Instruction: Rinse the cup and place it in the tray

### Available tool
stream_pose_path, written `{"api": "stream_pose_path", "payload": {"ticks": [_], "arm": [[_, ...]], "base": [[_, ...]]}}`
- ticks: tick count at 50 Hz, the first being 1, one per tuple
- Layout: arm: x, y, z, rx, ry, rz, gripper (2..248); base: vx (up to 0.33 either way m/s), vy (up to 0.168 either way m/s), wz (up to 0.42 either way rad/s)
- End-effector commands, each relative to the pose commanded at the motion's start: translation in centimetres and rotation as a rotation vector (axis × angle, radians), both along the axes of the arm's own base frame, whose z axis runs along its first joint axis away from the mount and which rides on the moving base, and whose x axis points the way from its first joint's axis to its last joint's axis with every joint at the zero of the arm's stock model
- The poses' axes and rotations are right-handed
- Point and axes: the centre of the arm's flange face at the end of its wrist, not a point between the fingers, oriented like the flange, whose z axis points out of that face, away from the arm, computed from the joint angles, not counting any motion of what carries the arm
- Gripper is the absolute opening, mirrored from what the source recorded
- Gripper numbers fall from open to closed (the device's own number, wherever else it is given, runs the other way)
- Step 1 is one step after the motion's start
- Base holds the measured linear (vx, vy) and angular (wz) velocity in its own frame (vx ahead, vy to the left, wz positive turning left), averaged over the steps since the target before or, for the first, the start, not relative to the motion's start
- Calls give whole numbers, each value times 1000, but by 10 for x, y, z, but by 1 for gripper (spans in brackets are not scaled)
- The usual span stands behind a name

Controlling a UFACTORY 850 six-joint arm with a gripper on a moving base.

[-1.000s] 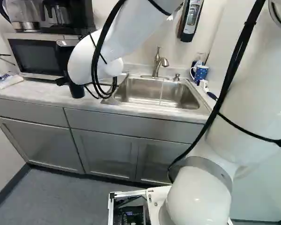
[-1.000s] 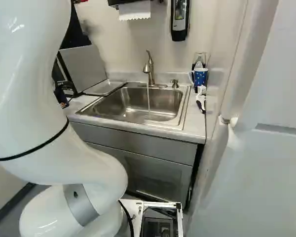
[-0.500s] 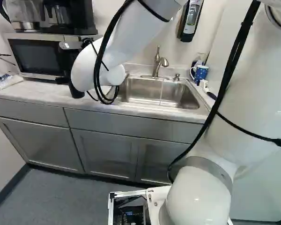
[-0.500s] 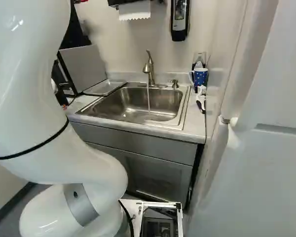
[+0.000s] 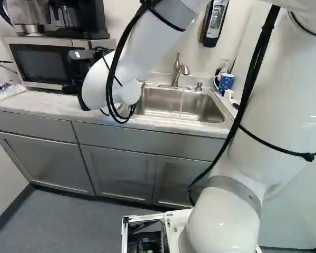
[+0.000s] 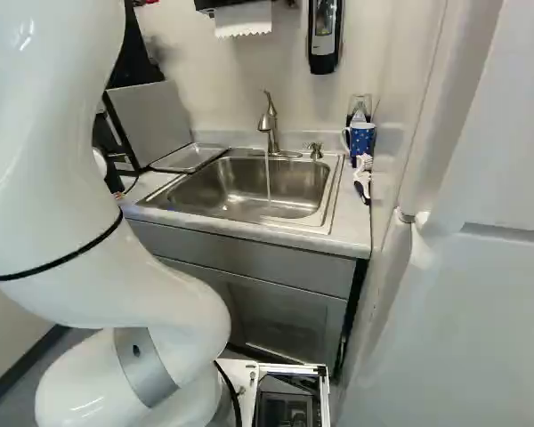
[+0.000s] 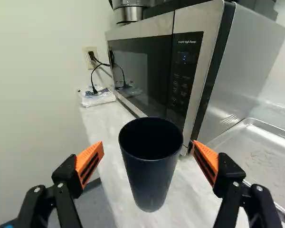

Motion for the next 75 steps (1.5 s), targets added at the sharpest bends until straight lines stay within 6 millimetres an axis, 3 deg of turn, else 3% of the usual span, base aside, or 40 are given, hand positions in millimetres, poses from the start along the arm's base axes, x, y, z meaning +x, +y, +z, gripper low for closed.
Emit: {"api": "stream_pose_path", "payload": {"ticks": [46,58,59,63,64,68,69,74,75], "arm": [[-2,-3,-37,20,-21,-2,247],[-2,-3,-37,20,-21,-2,247],[-2,-3,-37,20,-21,-2,228],[-2,-3,-37,20,-21,-2,228],[-2,-3,-37,20,-21,-2,190],[-2,-3,-37,20,-21,-2,190],[-2,-3,-37,20,-21,-2,151],[-2,-3,-37,20,-21,-2,151],[-2,-3,-37,20,-21,-2,124]], "base": [[0,0,0],[0,0,0],[0,0,0],[0,0,0],[0,0,0],[0,0,0],[0,0,0],[0,0,0],[0,0,0]]}}
